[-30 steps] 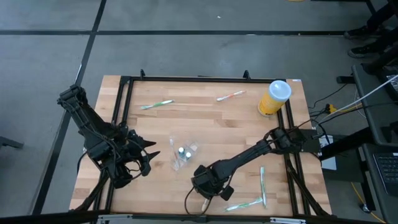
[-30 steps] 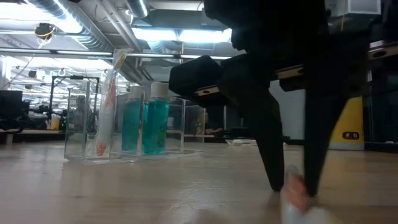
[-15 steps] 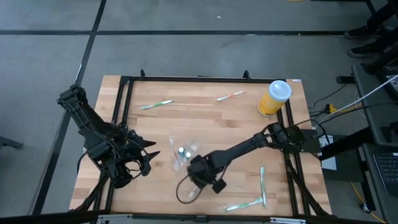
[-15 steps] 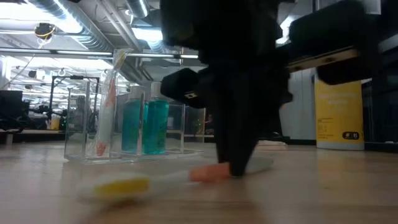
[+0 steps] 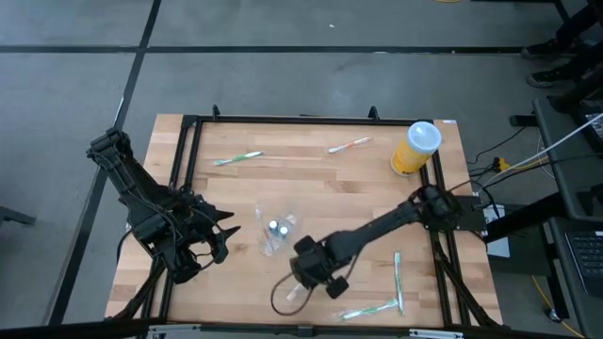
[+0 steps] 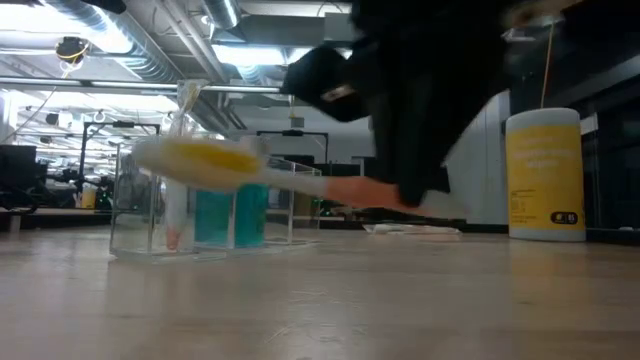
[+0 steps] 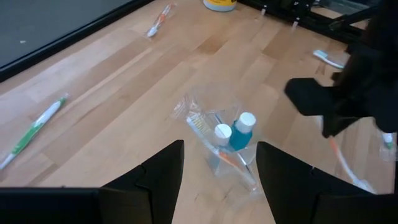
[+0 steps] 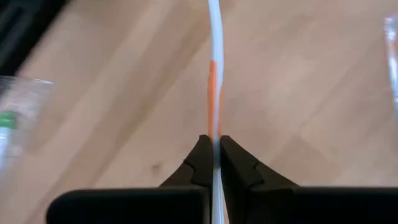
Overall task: Pick & Place toothbrushing station
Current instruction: Put the bottom orange toothbrush into the transparent organizer
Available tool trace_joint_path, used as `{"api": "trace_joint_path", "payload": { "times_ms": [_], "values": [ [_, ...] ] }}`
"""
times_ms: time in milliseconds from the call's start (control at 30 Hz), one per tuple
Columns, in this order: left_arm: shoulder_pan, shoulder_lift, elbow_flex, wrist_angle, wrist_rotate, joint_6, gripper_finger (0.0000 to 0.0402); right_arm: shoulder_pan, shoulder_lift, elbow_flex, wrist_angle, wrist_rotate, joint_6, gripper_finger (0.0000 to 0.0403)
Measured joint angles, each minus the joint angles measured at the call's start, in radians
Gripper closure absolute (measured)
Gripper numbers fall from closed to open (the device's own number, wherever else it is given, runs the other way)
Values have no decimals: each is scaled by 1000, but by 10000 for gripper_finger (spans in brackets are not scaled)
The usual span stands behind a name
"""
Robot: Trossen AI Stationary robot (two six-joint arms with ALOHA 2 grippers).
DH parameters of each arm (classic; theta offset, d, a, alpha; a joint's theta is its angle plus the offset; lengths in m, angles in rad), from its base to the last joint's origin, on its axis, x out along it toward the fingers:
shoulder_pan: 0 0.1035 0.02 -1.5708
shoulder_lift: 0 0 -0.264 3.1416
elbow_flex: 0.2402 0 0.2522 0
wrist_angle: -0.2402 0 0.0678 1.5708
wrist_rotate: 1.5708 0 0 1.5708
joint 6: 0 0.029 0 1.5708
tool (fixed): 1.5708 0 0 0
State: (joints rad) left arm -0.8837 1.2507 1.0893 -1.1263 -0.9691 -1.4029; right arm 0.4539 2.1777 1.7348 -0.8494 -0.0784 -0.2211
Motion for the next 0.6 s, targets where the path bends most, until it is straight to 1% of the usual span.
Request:
{"api": "trace_joint_path", "payload": {
  "times_ms": [100,167,267,433,533,600],
  "values": [
    [0,0,0,0,-1,0,203,36,-1,0,-8,18,42,391],
    [0,0,0,0,-2,-1,203,54,-12,0,-11,74,68,391],
    [0,0,0,0,-9,-6,203,71,-69,0,-6,197,93,391],
    [0,0,0,10,-41,-24,203,65,-207,1,-7,409,167,391],
    [0,0,0,89,-79,3,203,49,-302,3,-3,543,208,391],
    [0,0,0,193,-107,70,203,31,-350,4,-2,616,219,391]
  ]
}}
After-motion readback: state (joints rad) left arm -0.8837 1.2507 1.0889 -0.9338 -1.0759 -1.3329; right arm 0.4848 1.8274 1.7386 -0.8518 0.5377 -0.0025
